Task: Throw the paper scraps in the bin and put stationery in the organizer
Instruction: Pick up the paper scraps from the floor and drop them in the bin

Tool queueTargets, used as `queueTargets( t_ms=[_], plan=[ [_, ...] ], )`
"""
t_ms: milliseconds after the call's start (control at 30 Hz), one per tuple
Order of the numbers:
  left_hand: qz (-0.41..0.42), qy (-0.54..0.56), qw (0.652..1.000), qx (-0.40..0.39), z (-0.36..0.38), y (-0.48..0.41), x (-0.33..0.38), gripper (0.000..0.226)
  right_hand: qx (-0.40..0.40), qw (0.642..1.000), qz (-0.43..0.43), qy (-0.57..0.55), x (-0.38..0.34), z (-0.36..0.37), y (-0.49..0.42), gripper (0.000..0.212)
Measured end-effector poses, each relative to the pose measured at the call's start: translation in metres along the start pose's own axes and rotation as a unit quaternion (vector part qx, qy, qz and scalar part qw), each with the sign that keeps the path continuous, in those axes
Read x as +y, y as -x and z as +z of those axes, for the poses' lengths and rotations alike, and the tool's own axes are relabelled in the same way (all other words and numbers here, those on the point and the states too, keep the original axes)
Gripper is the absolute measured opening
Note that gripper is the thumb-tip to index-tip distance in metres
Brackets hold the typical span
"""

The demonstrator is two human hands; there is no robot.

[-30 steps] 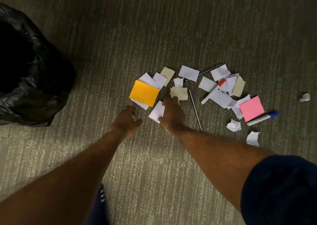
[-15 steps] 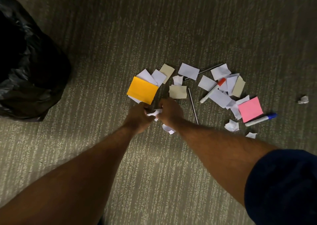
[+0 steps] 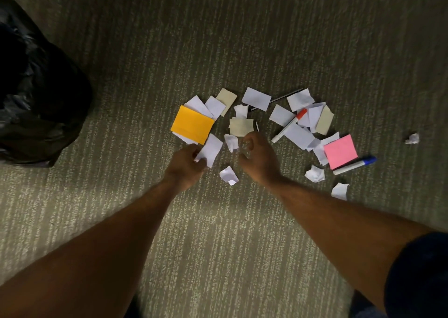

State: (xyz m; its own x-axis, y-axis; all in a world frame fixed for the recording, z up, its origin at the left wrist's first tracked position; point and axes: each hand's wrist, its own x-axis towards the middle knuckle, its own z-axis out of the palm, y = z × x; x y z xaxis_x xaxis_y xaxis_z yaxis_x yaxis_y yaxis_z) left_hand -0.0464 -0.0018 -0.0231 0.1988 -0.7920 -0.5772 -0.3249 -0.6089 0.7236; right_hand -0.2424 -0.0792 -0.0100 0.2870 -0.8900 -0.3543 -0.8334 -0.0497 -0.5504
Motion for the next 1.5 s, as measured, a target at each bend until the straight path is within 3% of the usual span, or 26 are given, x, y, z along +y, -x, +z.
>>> queueTargets(
  t_ms=[100, 200, 333, 467, 533, 600, 667, 767, 833, 900, 967, 1033, 1100, 1167, 1233, 1333, 1500],
  plan=[
    [-0.034, 0.092, 0.995, -0.006, 0.001, 0.005, -0.004, 0.011, -0.020, 0.996, 0.078, -0.035, -0.004, 0.008, -0.010, 0.055],
    [-0.052, 0.147, 0.988, -0.002, 0.001, 0.005, -0.006, 0.027, -0.037, 0.996, 0.085, -0.007, -0.015, 0.024, -0.023, 0.064],
    [-0.062, 0.195, 0.979, 0.003, 0.004, 0.005, -0.009, 0.024, -0.054, 0.993, 0.056, 0.086, -0.023, 0.037, -0.029, 0.044],
    [-0.057, 0.187, 0.981, 0.004, 0.008, 0.007, -0.006, 0.026, -0.054, 0.993, 0.102, -0.040, -0.025, 0.033, -0.028, 0.027],
    [-0.059, 0.197, 0.979, 0.012, 0.010, 0.010, -0.002, 0.031, -0.107, 0.949, 0.183, -0.234, -0.030, 0.026, -0.022, 0.022],
    [-0.061, 0.213, 0.975, 0.026, 0.012, 0.012, 0.004, 0.035, -0.154, 0.866, 0.235, -0.414, -0.033, 0.020, -0.014, 0.015],
    [-0.062, 0.227, 0.971, 0.033, 0.015, 0.015, 0.009, 0.039, -0.179, 0.824, 0.250, -0.476, -0.034, 0.015, -0.005, 0.012],
    [-0.038, 0.251, 0.967, 0.008, 0.015, 0.023, 0.022, 0.039, -0.199, 0.801, 0.244, -0.509, -0.036, 0.011, 0.003, 0.014],
    [-0.004, 0.243, 0.970, -0.012, 0.017, 0.027, 0.026, 0.041, -0.207, 0.808, 0.223, -0.505, -0.041, 0.012, 0.003, 0.018],
    [0.013, 0.191, 0.981, -0.022, 0.016, 0.028, 0.025, 0.040, -0.184, 0.841, 0.204, -0.467, -0.048, 0.014, 0.002, 0.006],
    [0.008, 0.176, 0.984, -0.005, 0.011, 0.027, 0.027, 0.030, -0.158, 0.873, 0.180, -0.425, -0.049, 0.019, 0.000, 0.025],
    [0.002, 0.226, 0.974, 0.012, 0.006, 0.025, 0.033, 0.020, -0.151, 0.893, 0.161, -0.392, -0.051, 0.019, 0.001, 0.025],
    [-0.051, 0.291, 0.955, 0.018, 0.001, 0.022, 0.036, 0.024, -0.177, 0.898, 0.151, -0.375, -0.055, 0.015, 0.004, 0.009],
    [-0.092, 0.329, 0.940, -0.012, 0.000, 0.018, 0.033, 0.042, -0.229, 0.880, 0.146, -0.390, -0.060, 0.012, 0.009, 0.009],
    [-0.110, 0.352, 0.929, -0.036, 0.004, 0.017, 0.034, 0.040, -0.244, 0.870, 0.139, -0.406, -0.061, 0.014, 0.014, 0.017],
    [-0.119, 0.366, 0.923, -0.003, 0.010, 0.019, 0.038, 0.016, -0.203, 0.880, 0.126, -0.410, -0.061, 0.014, 0.021, 0.015],
    [-0.144, 0.415, 0.898, 0.029, 0.010, 0.024, 0.033, 0.010, -0.130, 0.923, 0.115, -0.344, -0.051, 0.017, 0.026, 0.025]
  ],
)
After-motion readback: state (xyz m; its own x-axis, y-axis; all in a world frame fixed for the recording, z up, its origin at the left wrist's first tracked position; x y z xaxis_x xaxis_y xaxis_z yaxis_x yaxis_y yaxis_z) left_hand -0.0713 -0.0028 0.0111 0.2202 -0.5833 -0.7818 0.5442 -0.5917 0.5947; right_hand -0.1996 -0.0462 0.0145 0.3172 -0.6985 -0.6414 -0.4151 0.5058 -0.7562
